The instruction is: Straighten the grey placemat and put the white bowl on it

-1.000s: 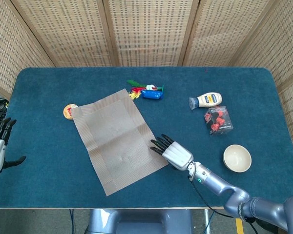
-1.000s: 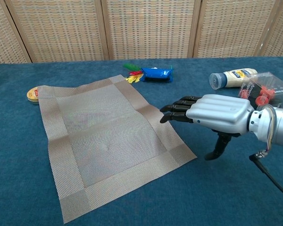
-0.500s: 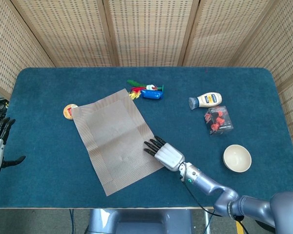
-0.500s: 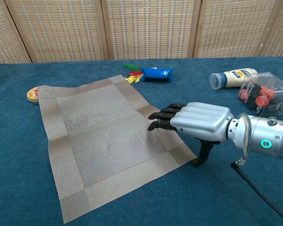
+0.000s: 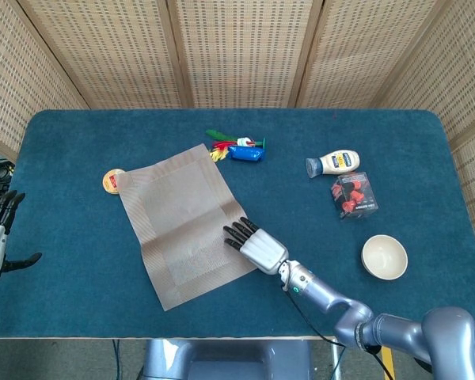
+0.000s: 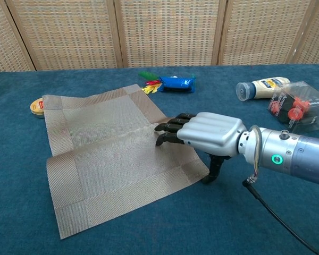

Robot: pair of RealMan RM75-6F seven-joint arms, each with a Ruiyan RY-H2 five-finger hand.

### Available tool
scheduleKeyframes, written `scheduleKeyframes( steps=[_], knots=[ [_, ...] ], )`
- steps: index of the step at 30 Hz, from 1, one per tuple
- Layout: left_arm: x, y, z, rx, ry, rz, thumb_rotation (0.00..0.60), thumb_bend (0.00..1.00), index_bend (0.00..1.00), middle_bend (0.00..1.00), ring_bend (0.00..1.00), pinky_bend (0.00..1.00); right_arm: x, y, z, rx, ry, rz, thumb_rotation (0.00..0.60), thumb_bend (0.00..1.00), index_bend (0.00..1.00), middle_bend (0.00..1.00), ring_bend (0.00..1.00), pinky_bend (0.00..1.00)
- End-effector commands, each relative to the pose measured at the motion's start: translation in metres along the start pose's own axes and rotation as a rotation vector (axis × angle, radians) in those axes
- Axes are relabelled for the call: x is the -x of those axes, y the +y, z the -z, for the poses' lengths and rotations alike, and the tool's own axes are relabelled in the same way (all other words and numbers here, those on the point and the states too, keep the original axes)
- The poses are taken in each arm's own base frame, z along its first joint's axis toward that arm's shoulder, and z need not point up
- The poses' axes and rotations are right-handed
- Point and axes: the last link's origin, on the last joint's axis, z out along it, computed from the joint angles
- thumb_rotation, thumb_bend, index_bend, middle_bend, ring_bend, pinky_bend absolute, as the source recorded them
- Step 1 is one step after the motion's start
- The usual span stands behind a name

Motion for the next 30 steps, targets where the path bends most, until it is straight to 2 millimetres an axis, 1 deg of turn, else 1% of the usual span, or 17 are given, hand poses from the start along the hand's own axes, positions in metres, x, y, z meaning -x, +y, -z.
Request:
scheduleKeyframes(
  steps=[1,4,7,10,14,21,27,30],
  knots=[
    [0.0002,0.0002,0.0000,0.001,-0.001,0.000,0.600,0.00,0.00,0.00,0.00,0.00,-0.0041,-0.0008,-0.0025,0.002,0.018,-0.013,0.600,0.19,0.19,0.00,0.00,0.00],
    [0.0006,0.0008,-0.0001,0.005,-0.005,0.001,0.600,0.00,0.00,0.00,0.00,0.00,-0.0070,-0.0005,-0.0026,-0.003,0.021,-0.016,0.600,0.27,0.19,0.00,0.00,0.00],
    [0.0007,0.0011,0.0001,0.008,-0.006,0.000,0.600,0.00,0.00,0.00,0.00,0.00,-0.0064,0.0005,-0.0010,-0.008,0.010,-0.011,0.600,0.33,0.19,0.00,0.00,0.00],
    [0.0007,0.0016,0.0004,0.010,-0.007,0.001,0.600,0.00,0.00,0.00,0.00,0.00,-0.0043,0.0014,0.0009,-0.015,-0.008,0.000,0.600,0.37,0.20,0.00,0.00,0.00],
    [0.0004,0.0020,0.0010,0.014,-0.006,0.000,0.600,0.00,0.00,0.00,0.00,0.00,-0.0024,0.0027,0.0032,-0.026,-0.026,0.018,0.600,0.41,0.21,0.00,0.00,0.00],
    [0.0001,0.0026,0.0016,0.020,-0.005,0.001,0.600,0.00,0.00,0.00,0.00,0.00,-0.0023,0.0059,0.0037,-0.028,-0.029,0.034,0.600,0.52,0.24,0.00,0.00,0.00],
    [-0.0001,0.0029,0.0017,0.023,-0.004,0.001,0.600,0.00,0.00,0.00,0.00,0.00,-0.0016,0.0079,0.0012,-0.025,-0.032,0.042,0.600,0.56,0.27,0.00,0.00,0.00],
    [0.0002,0.0029,0.0016,0.024,-0.005,0.000,0.600,0.00,0.00,0.00,0.00,0.00,-0.0016,0.0078,0.0003,-0.026,-0.027,0.045,0.600,0.57,0.34,0.00,0.00,0.00]
  ],
)
